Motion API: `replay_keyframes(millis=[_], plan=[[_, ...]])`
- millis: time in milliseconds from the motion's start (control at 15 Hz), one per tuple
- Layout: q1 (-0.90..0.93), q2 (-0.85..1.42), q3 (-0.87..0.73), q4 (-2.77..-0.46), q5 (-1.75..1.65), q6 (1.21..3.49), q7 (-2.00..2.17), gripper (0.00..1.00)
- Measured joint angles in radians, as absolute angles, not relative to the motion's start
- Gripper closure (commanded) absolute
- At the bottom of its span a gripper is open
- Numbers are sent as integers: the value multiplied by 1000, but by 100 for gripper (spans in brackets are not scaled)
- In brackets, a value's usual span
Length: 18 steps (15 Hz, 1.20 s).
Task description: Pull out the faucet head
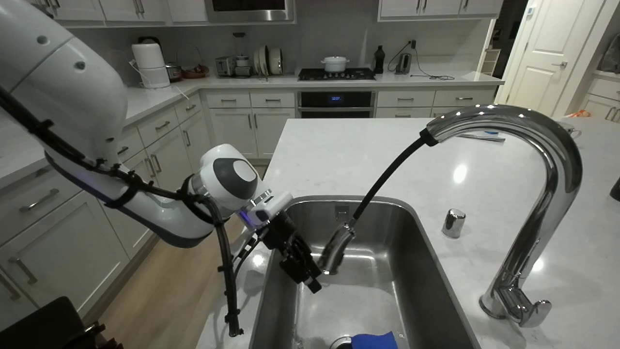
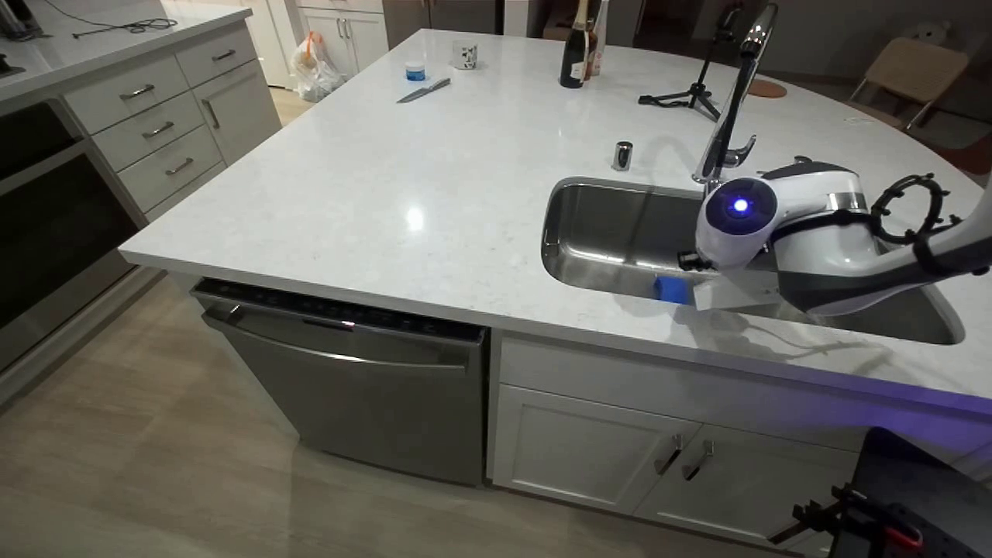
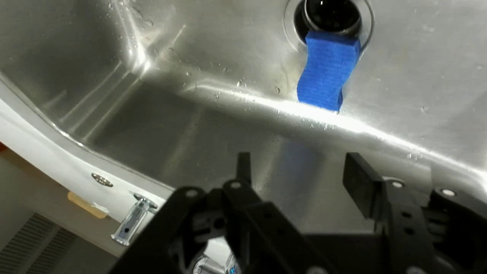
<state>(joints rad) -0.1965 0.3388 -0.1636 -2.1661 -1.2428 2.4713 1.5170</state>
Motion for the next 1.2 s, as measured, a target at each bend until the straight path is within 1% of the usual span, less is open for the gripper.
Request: replay_keyframes(millis=[67, 600, 867, 1200], plan=[[-196, 336, -158, -2187, -1216, 2471, 1495, 0], [-174, 219, -140, -2317, -982, 2471, 1253, 0], [-169, 142, -140, -2349, -872, 2469, 1133, 0], [-149, 46, -139, -2364, -648, 2441, 906, 0]])
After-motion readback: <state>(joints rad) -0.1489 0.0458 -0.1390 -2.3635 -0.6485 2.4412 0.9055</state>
